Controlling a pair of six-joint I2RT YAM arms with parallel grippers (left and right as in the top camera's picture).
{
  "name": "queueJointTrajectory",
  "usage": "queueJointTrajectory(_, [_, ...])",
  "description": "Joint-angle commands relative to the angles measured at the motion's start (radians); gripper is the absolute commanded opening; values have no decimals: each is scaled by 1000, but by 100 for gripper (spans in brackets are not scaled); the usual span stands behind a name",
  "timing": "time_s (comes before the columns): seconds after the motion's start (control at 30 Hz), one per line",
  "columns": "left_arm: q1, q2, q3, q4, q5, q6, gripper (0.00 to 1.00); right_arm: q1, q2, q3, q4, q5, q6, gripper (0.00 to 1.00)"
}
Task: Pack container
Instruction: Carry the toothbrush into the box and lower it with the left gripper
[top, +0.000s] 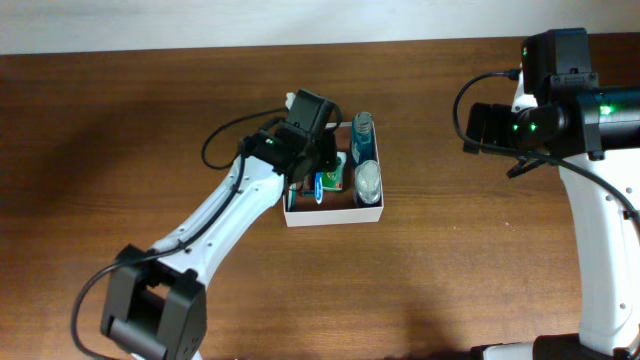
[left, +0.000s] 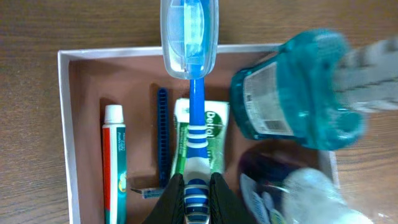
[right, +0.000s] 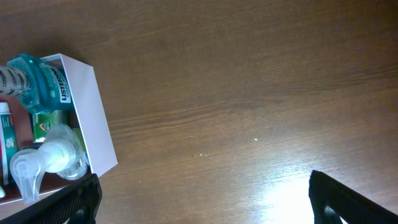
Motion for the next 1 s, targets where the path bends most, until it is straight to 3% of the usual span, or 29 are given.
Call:
queueJointTrajectory(0.0, [0, 23, 15, 2, -31, 8, 1, -7, -13, 9, 3, 16, 3, 98])
queueJointTrajectory(0.8, [0, 83, 14, -60, -40, 5, 2, -7, -13, 9, 3, 16, 3, 98])
queueJointTrajectory(0.97, [0, 83, 14, -61, -41, 5, 7, -7, -13, 9, 3, 16, 3, 98])
